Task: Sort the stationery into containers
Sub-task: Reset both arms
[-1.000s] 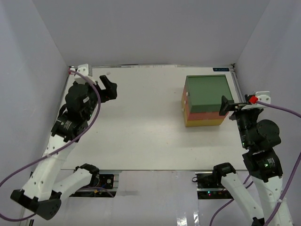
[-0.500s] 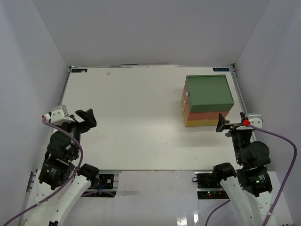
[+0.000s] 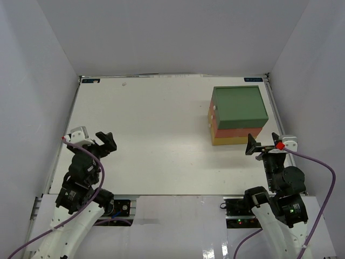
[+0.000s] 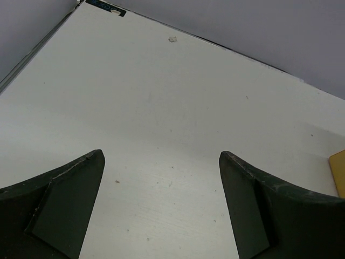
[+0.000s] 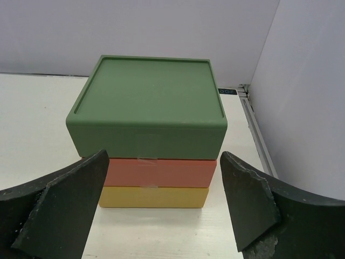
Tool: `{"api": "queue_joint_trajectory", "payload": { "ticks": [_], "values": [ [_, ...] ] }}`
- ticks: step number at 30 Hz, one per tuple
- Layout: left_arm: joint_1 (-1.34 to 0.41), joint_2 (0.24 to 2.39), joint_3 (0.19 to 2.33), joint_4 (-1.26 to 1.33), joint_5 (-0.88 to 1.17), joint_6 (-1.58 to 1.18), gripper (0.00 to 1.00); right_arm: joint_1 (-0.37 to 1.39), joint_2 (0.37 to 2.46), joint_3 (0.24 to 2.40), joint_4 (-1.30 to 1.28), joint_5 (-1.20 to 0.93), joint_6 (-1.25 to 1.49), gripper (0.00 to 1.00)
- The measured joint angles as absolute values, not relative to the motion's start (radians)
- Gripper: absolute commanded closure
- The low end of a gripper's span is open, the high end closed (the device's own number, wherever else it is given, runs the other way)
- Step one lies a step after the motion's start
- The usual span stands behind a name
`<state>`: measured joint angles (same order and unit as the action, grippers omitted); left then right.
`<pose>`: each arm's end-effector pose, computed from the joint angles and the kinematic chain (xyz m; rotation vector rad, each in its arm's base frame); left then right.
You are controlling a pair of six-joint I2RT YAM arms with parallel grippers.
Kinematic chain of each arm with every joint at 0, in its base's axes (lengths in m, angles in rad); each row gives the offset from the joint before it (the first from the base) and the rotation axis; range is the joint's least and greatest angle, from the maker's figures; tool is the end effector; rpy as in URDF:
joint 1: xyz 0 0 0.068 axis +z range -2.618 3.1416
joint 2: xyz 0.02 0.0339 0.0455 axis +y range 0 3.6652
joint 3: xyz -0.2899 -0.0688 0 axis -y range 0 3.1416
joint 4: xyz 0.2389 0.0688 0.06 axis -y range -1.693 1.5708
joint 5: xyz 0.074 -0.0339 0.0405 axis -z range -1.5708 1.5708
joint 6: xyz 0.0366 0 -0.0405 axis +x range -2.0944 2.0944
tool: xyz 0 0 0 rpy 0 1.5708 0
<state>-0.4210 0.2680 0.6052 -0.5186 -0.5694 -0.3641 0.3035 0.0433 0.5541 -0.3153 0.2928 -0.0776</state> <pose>0.0529 -0.0021 0.3070 -0.3606 1.6859 -0.0810 0.0188 -0.0052 0.3164 -0.0179 1.3836 -0.0127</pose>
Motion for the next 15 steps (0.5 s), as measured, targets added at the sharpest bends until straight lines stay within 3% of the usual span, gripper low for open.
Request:
{"api": "queue_joint_trajectory", "payload": {
  "ticks": [15],
  "values": [
    [-0.421, 0.281, 0.595, -0.477, -0.559, -0.367, 0.02, 0.303, 0.043, 0.539, -0.315, 0.277, -0.059, 0.1]
  ]
}}
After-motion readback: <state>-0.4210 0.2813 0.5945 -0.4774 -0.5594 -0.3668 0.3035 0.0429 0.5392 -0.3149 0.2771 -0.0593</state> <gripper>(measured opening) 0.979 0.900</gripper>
